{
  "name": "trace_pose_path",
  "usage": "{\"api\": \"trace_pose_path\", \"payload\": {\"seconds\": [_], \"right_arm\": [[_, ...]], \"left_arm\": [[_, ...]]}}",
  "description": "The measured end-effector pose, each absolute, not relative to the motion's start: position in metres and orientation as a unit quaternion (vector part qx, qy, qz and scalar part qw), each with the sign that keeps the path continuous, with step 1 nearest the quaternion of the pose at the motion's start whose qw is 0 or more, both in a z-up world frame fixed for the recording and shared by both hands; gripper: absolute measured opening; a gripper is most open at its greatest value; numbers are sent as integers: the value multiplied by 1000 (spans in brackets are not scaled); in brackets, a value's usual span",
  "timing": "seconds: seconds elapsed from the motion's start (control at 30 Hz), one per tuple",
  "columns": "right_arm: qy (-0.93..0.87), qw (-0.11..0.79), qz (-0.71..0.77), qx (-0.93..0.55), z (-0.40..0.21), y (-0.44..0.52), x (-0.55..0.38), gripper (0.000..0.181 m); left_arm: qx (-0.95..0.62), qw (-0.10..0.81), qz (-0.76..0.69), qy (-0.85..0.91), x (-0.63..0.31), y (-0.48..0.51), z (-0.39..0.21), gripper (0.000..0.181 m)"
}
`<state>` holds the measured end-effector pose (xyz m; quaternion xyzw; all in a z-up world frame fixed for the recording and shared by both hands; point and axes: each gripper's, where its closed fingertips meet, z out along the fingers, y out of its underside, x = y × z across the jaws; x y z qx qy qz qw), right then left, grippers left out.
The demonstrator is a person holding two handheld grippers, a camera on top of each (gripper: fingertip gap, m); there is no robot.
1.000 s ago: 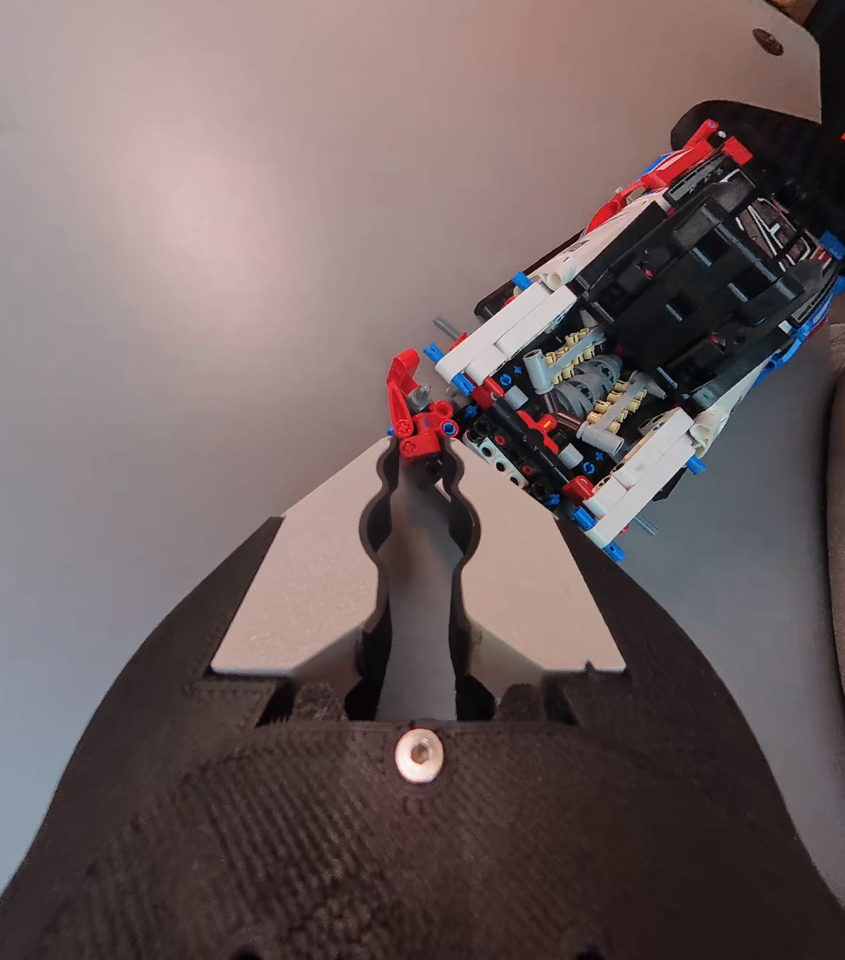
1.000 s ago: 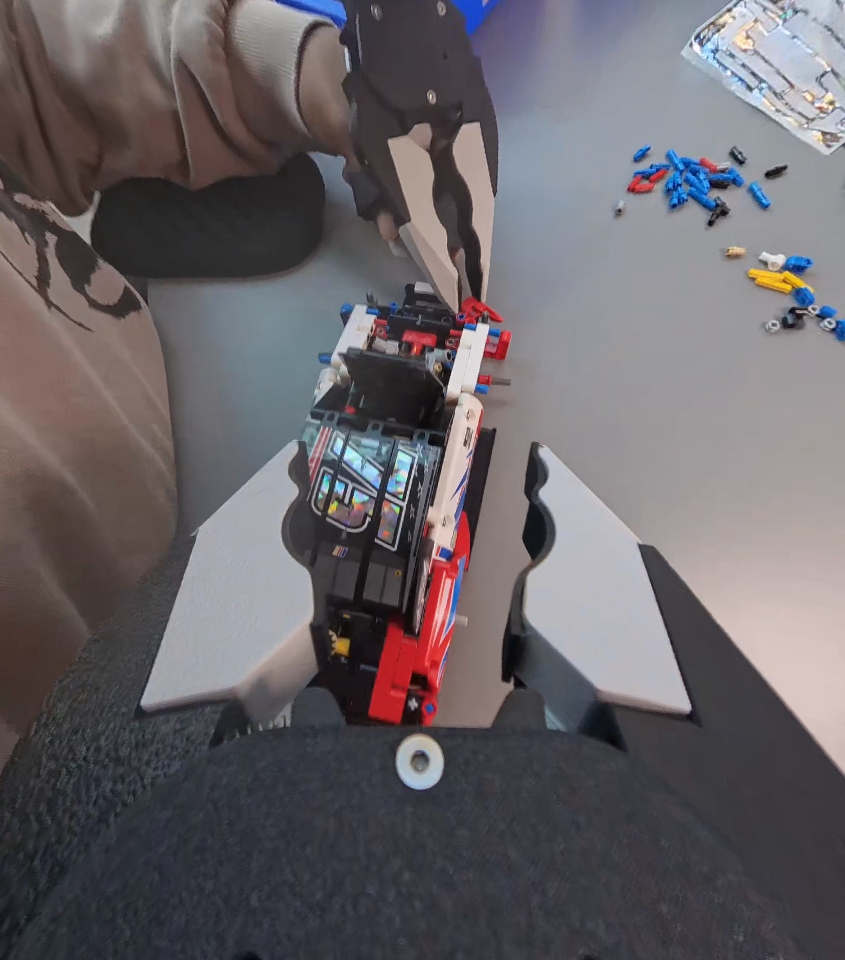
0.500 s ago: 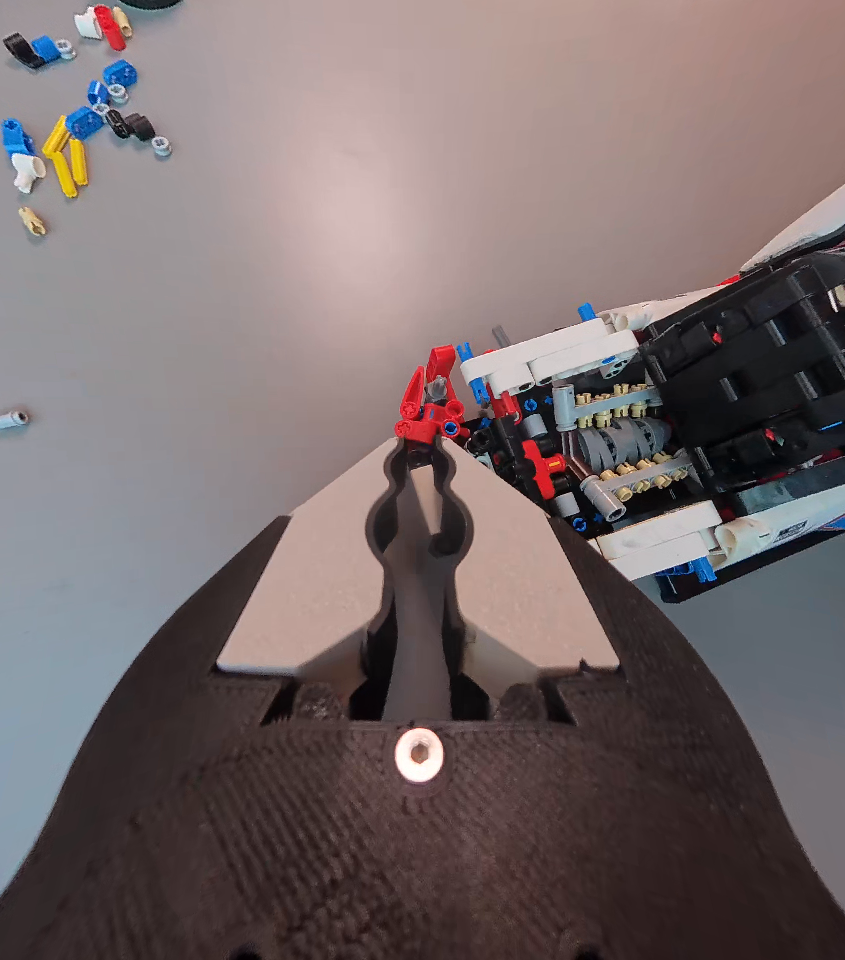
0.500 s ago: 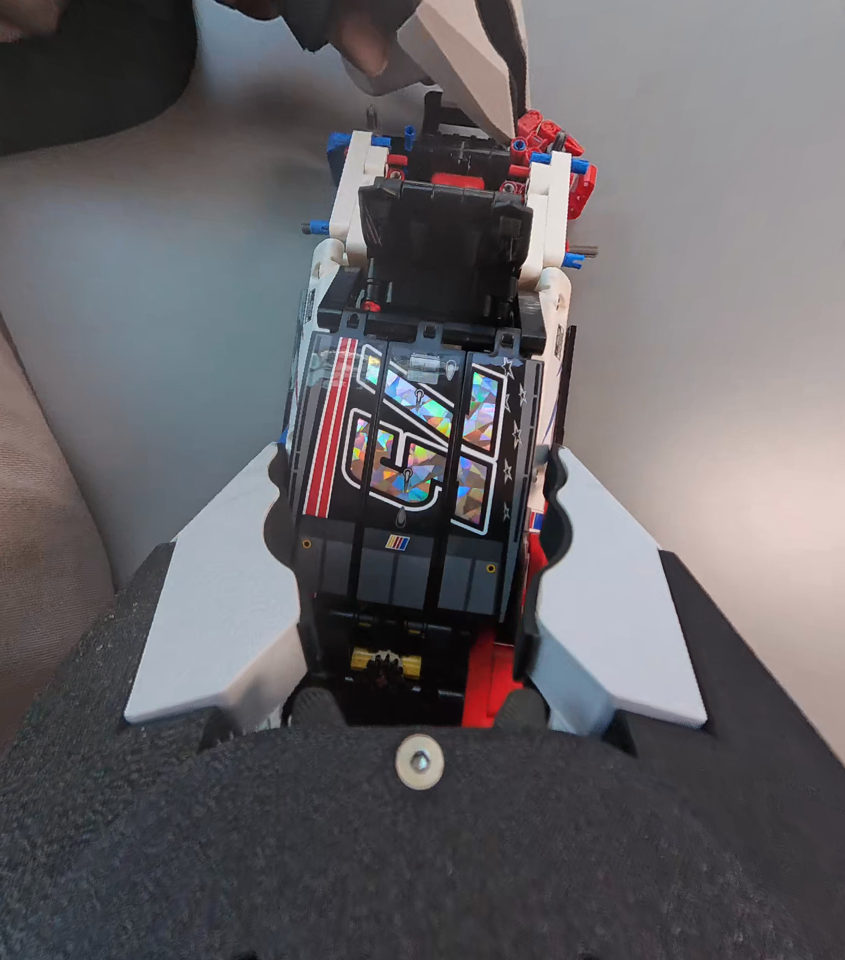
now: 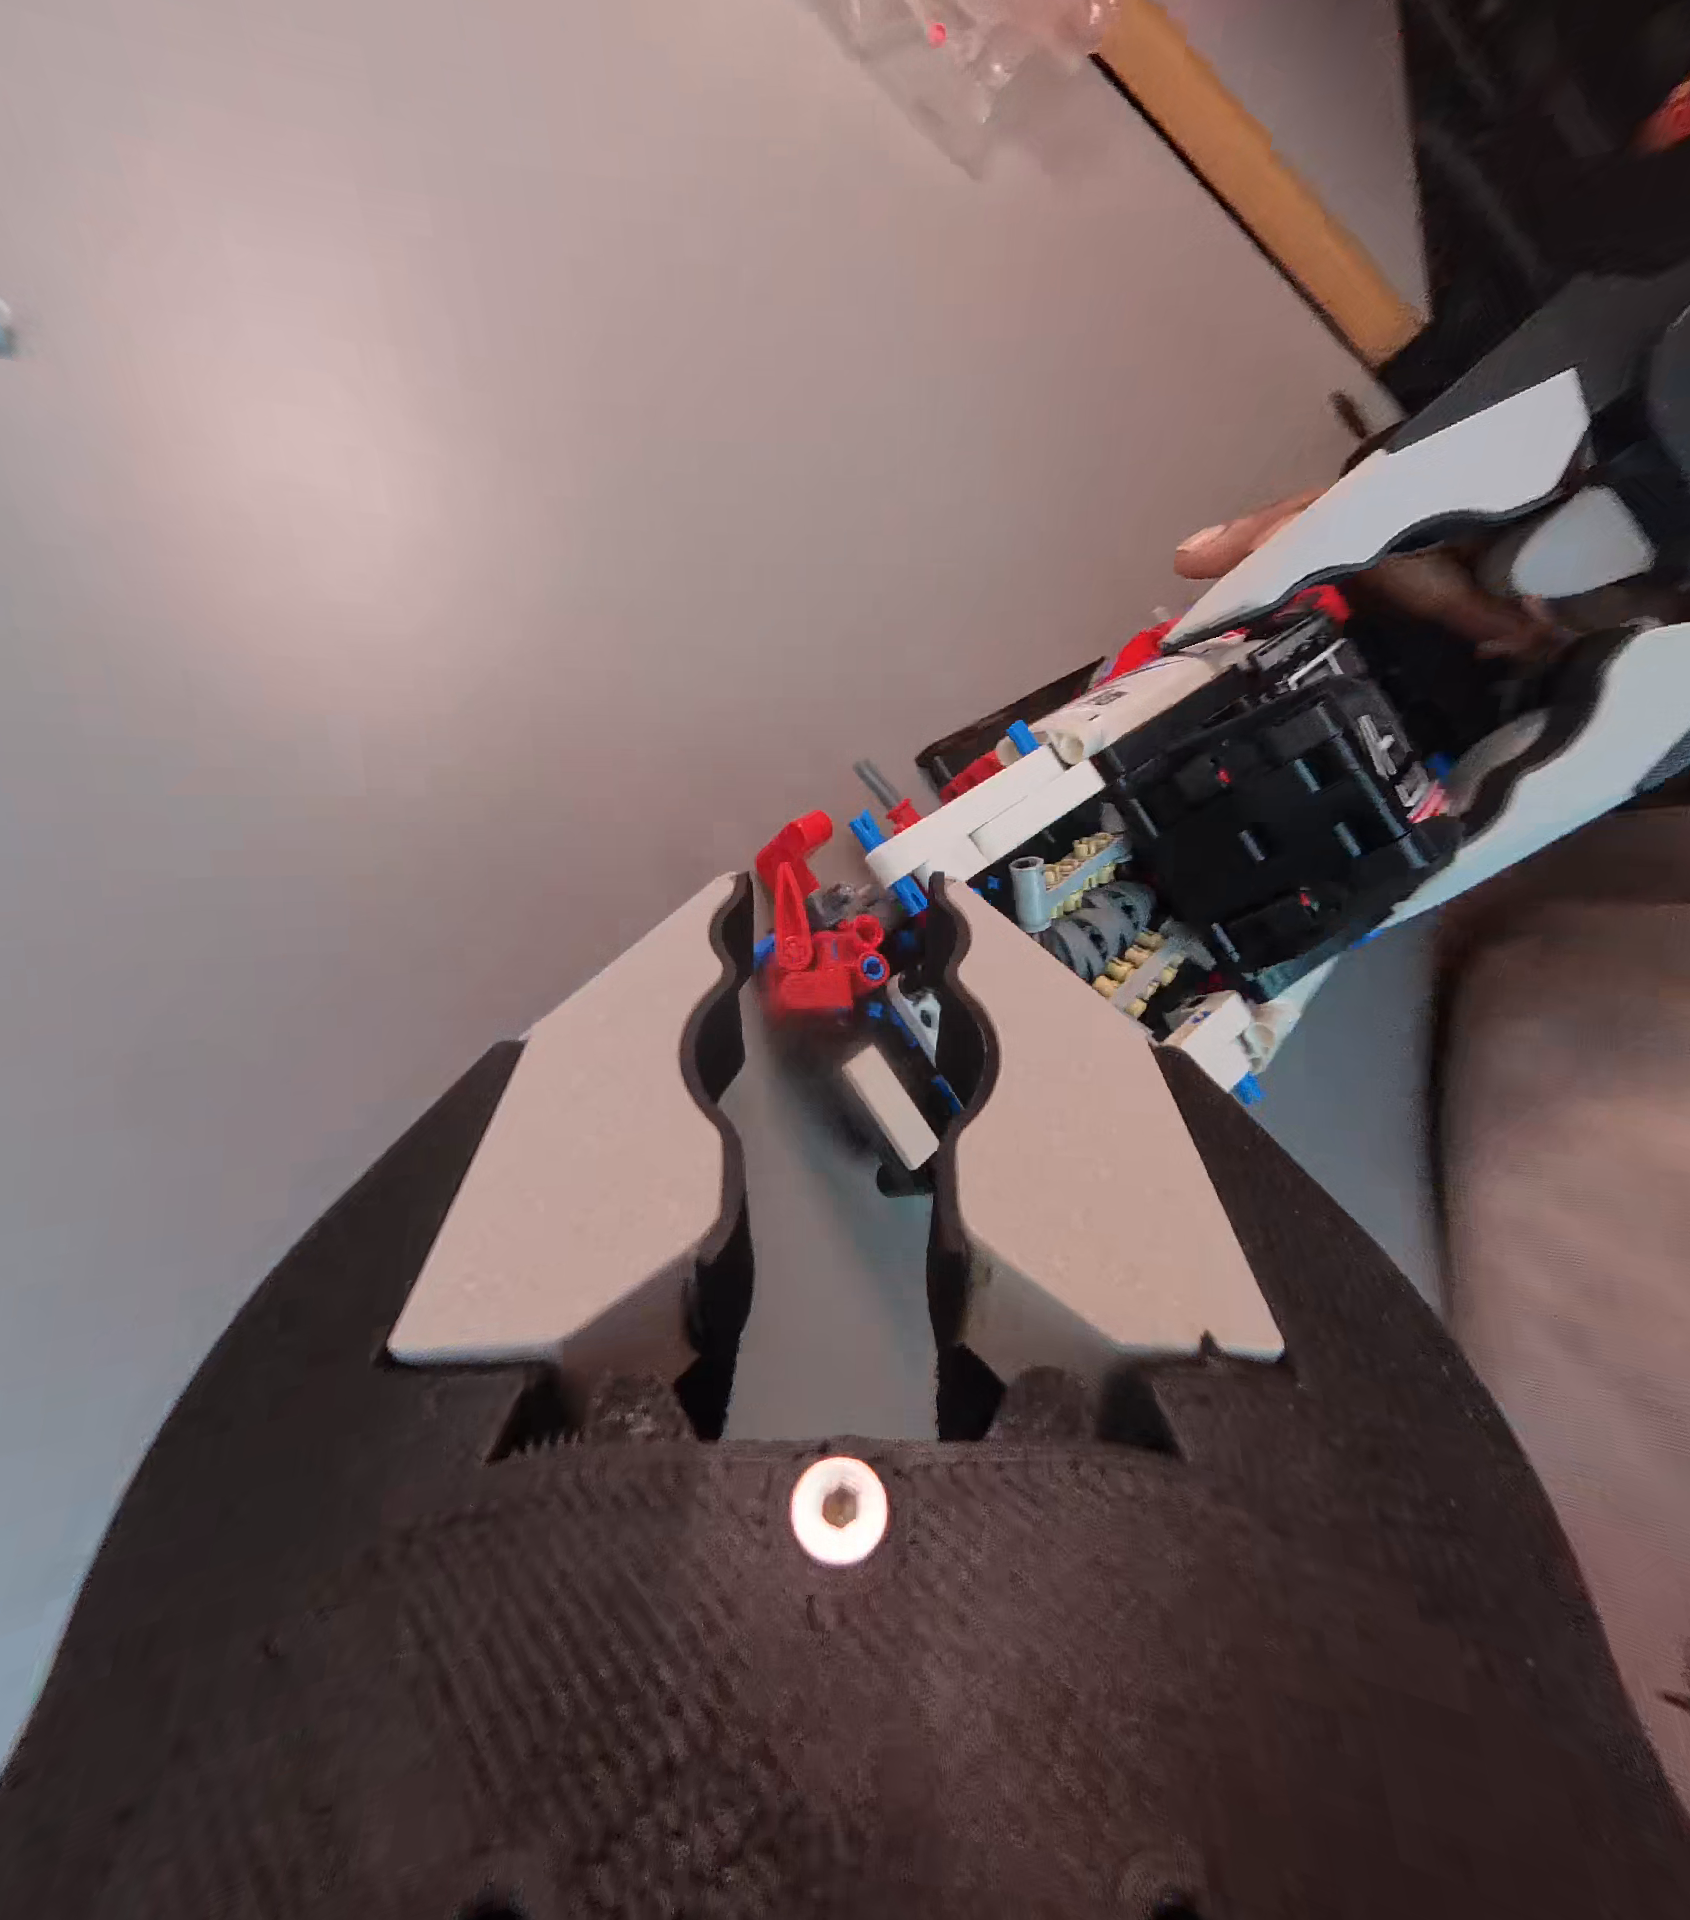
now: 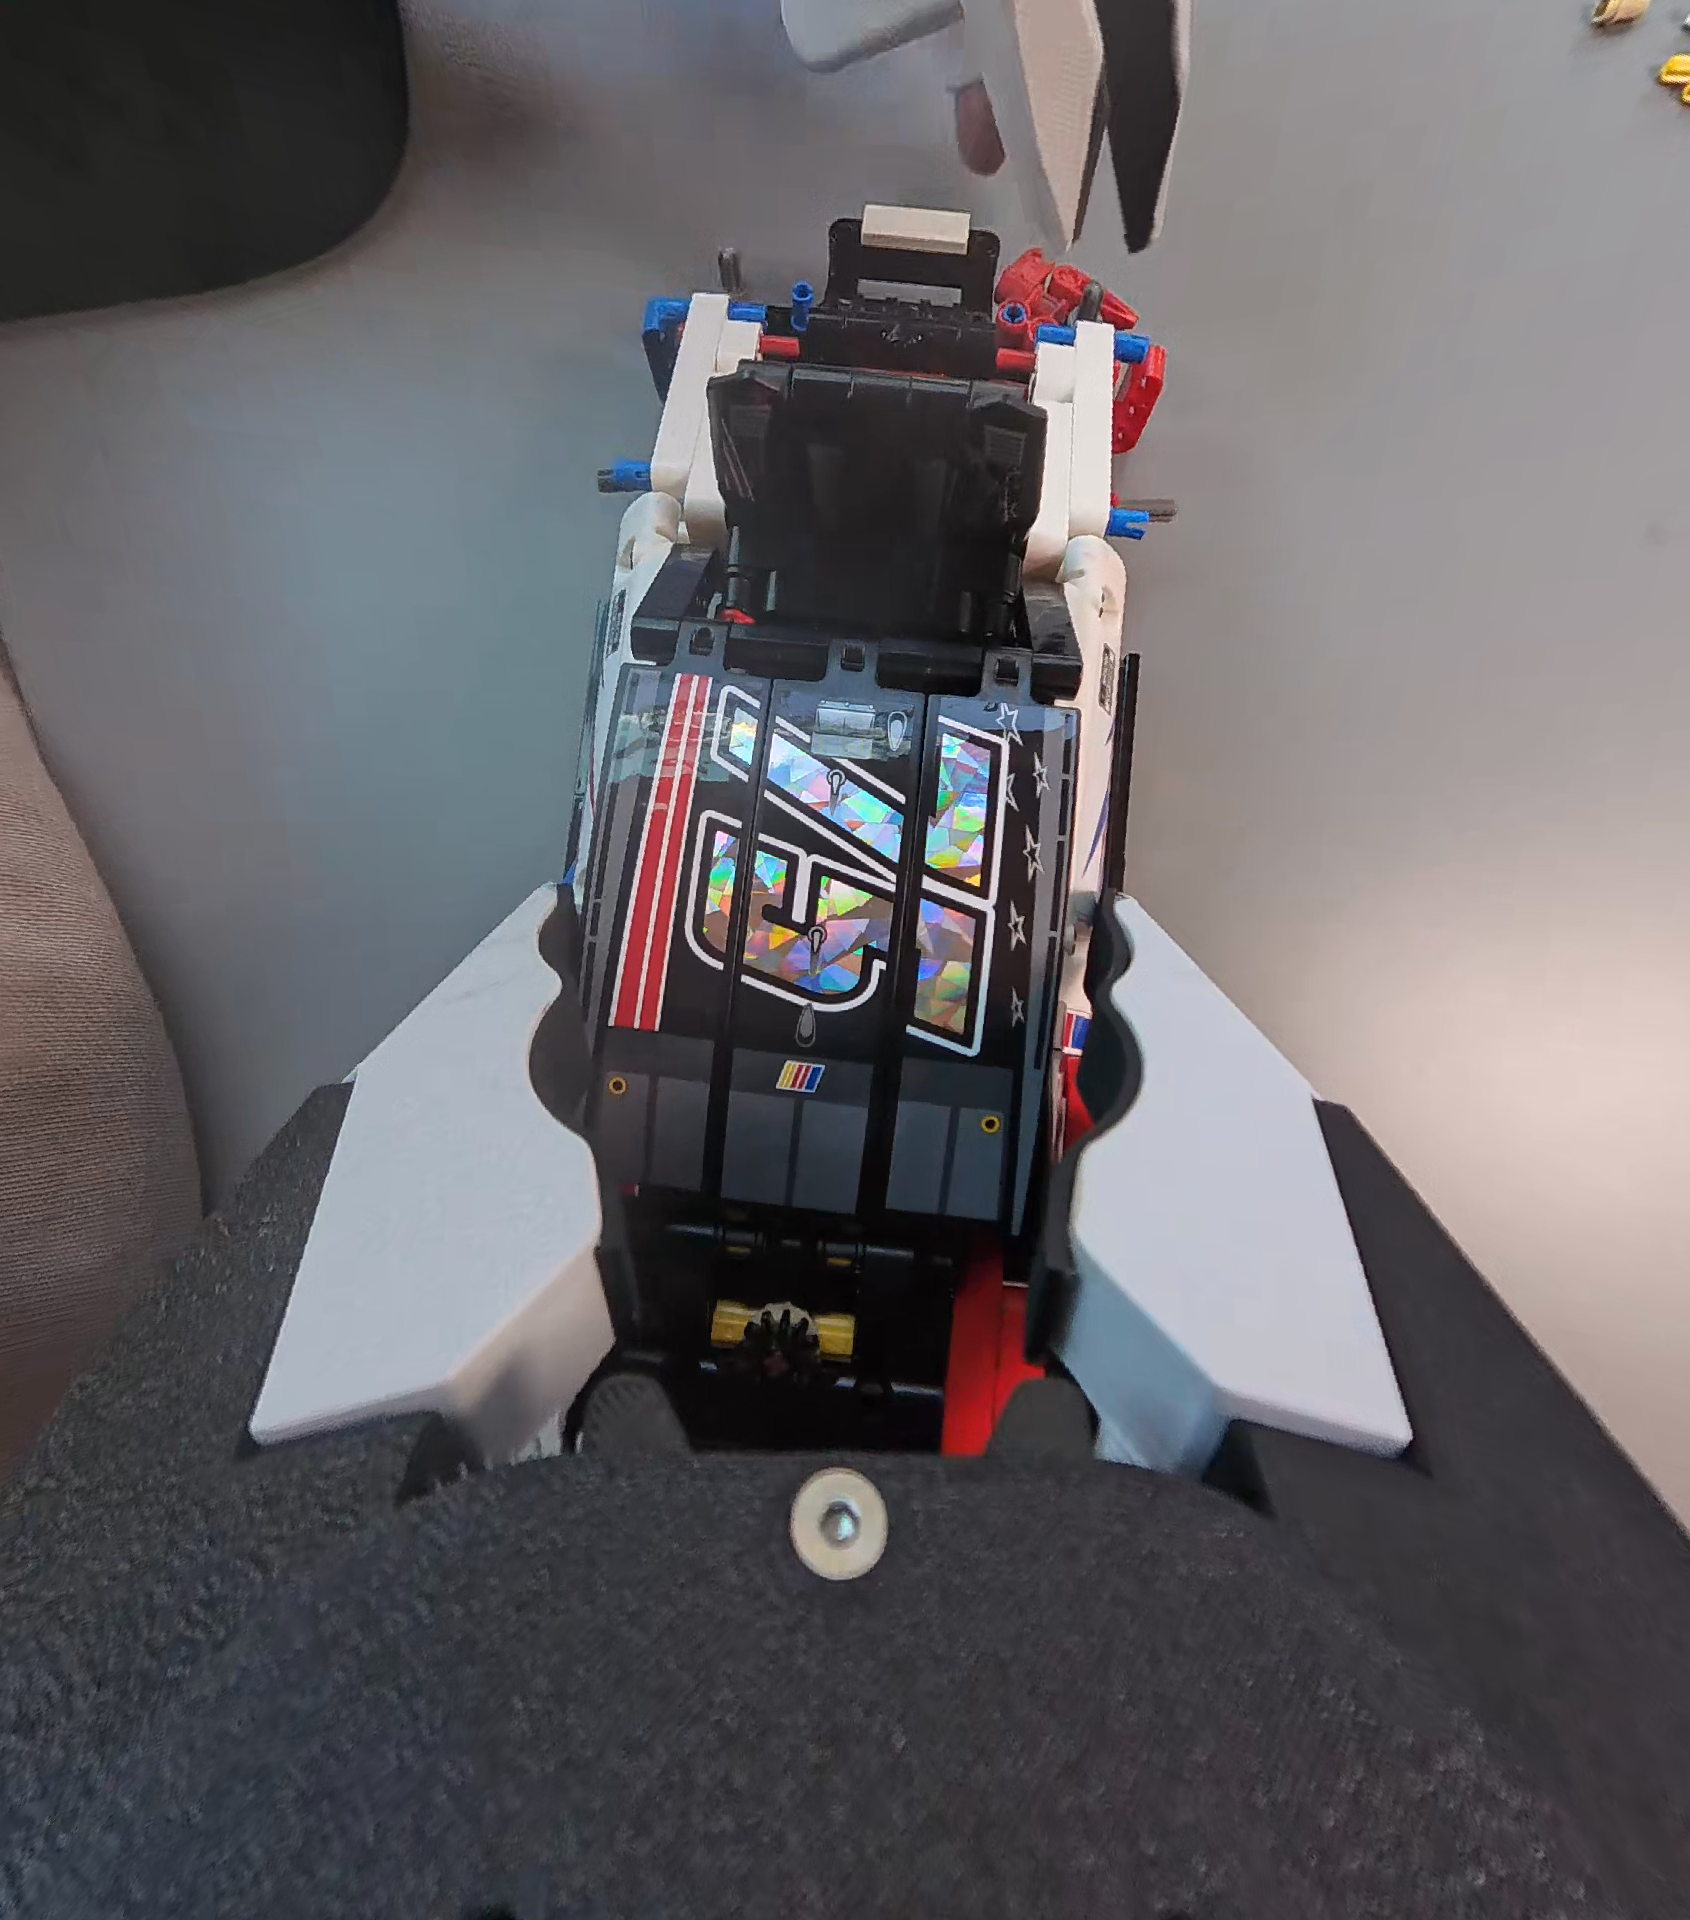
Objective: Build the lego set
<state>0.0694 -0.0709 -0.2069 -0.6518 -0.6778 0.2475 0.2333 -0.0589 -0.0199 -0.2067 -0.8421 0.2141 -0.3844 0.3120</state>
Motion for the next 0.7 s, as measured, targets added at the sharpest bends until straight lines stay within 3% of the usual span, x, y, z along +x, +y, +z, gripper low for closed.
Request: {"api": "trace_pose_path", "payload": {"seconds": [0.03,0.27,0.7], "right_arm": [[-677,234,249,-652,-207,-69,69,95],[-683,232,255,-645,-206,-61,70,93],[-687,229,255,-641,-205,-54,73,88]], "left_arm": [[-838,288,-414,209,-56,-21,-209,29],[-841,271,-433,178,-69,-16,-220,0],[-865,297,-382,135,-75,-30,-219,0]]}}
